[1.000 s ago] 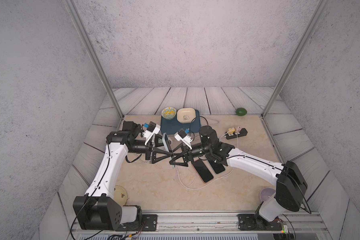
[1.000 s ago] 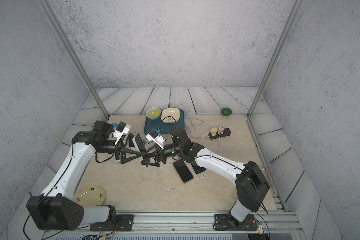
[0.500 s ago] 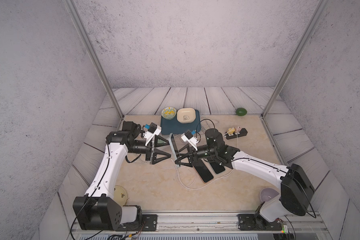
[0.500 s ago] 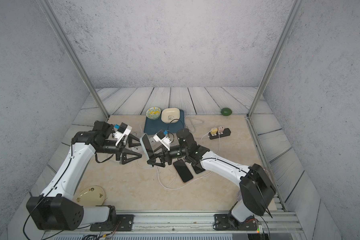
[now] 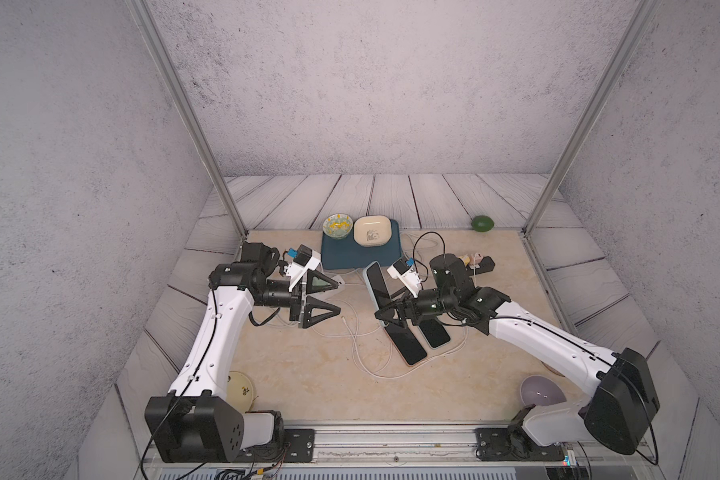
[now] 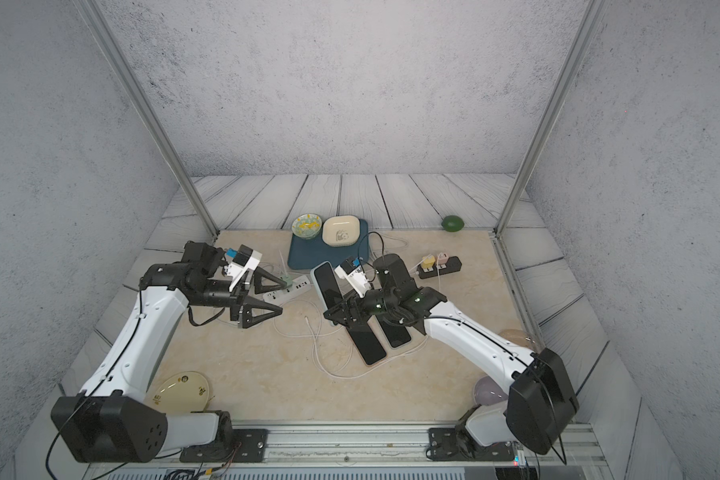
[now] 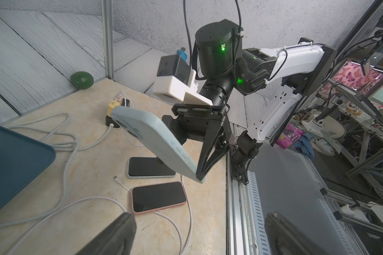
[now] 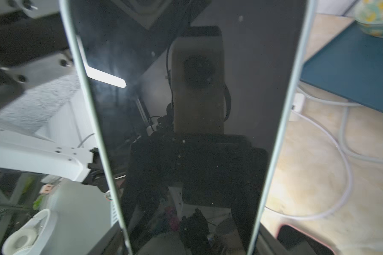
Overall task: Unplug the charging cable from the phone
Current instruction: Place the phone at the center of the board.
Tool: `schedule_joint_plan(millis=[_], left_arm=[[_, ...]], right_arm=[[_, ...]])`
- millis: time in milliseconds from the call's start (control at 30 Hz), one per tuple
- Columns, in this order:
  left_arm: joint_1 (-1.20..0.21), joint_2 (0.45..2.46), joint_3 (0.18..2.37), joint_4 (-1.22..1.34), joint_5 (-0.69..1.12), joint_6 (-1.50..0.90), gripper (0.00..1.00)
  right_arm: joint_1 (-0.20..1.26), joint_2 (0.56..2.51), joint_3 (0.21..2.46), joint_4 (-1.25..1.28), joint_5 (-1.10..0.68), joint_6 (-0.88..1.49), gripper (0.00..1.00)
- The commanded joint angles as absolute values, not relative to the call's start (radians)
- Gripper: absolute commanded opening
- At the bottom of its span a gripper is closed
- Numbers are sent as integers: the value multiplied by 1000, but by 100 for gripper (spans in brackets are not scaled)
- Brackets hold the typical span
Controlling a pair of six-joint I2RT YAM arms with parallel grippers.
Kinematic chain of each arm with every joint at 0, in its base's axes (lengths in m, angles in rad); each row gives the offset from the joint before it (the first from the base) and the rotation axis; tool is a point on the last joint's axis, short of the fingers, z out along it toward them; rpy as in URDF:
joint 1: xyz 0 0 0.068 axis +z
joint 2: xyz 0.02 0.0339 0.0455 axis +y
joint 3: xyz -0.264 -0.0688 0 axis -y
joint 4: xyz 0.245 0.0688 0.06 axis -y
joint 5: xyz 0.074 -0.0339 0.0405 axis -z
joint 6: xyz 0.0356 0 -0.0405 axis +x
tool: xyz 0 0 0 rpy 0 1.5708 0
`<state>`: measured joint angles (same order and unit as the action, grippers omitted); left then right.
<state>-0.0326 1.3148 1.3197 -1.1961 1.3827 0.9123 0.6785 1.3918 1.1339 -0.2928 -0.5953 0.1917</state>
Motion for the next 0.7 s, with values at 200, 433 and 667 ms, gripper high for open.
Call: schedule_joint_plan(millis=[200,433,667], left_arm=[[-21,1292,1309,-1201,1385,913,98],[-21,1283,1308,-1201,1388,910,98],[-20,1279,1308,-1203,1387,911,98]], right_arm=[[619,1388,1266,-737,-196,82,17],[558,1412,1278,-855,-45,155,15],[507,1403,1229,-887,53,243,13]])
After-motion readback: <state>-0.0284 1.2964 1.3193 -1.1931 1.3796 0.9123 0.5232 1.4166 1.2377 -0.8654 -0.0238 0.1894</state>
